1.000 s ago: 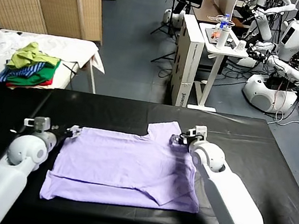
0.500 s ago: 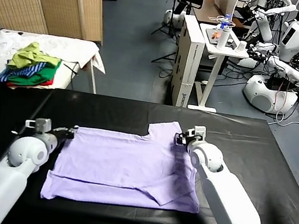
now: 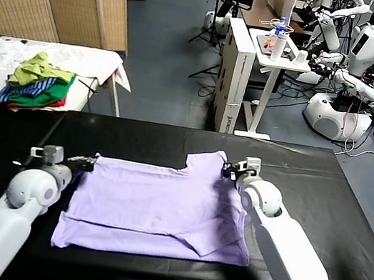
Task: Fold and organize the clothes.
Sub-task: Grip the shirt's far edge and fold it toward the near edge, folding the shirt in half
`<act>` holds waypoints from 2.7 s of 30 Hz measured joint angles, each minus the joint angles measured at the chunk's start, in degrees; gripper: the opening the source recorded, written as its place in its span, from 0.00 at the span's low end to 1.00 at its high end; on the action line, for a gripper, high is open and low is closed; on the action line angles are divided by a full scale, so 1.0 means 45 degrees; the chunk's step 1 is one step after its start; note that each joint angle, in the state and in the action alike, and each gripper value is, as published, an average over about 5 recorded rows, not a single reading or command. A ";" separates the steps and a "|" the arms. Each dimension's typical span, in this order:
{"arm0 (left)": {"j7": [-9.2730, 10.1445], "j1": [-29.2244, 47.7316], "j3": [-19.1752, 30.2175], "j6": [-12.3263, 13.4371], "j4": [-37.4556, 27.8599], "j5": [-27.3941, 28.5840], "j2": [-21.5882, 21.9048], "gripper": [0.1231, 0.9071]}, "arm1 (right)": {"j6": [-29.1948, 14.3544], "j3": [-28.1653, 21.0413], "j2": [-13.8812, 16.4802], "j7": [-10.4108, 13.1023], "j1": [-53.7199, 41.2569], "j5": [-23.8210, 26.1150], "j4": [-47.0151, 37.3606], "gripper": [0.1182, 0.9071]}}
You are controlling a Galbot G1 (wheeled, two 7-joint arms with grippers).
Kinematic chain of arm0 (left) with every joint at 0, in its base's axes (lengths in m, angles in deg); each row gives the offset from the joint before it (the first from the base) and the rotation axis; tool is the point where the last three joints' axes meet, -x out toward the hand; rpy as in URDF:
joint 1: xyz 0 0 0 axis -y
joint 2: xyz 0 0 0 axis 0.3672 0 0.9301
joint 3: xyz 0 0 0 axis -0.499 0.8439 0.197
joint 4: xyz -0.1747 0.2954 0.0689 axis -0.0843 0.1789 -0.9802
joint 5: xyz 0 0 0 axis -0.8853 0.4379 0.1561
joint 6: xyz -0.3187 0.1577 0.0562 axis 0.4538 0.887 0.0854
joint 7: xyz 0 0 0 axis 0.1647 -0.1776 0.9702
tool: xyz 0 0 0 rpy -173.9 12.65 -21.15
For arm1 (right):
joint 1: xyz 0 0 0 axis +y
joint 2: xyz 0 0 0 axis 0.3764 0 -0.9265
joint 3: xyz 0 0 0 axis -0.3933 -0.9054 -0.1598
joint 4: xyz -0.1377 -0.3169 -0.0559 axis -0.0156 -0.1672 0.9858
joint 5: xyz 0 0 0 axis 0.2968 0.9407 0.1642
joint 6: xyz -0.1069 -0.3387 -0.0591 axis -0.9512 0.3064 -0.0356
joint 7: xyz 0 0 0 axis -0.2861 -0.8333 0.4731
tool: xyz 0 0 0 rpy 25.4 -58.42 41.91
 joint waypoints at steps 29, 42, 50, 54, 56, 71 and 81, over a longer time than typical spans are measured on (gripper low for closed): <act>0.0177 -0.4218 -0.2407 -0.0455 0.4272 0.0250 0.0541 0.03 | 0.1453 0.2345 0.3173 0.0583 0.4671 -0.1171 0.6129 0.04; 0.0057 -0.6111 -0.3419 -0.0567 0.5344 0.0790 -0.0002 0.03 | 0.2081 0.2577 0.4192 0.0757 0.6622 -0.1169 0.7638 0.04; -0.0030 -0.7234 -0.3803 -0.0589 0.5828 0.1517 -0.0385 0.03 | 0.2276 0.2580 0.4327 0.0721 0.7152 -0.1152 0.7794 0.04; -0.0069 -0.7623 -0.3884 -0.0592 0.5930 0.1921 -0.0574 0.03 | 0.2295 0.2585 0.4375 0.0679 0.7315 -0.1132 0.7793 0.03; -0.0076 -0.7797 -0.3918 -0.0596 0.5969 0.2047 -0.0663 0.03 | 0.2296 0.2581 0.4397 0.0666 0.7351 -0.1126 0.7788 0.03; -0.0104 -0.8870 -0.4112 -0.0473 0.6484 0.3058 -0.1186 0.03 | 0.2294 0.2406 0.4363 0.0636 0.7310 -0.1045 0.7595 0.03; 0.0044 -0.9082 -0.3933 -0.0514 0.6403 0.3736 -0.1486 0.13 | 0.2308 0.2531 0.4604 0.0411 0.7516 -0.1132 0.7904 0.10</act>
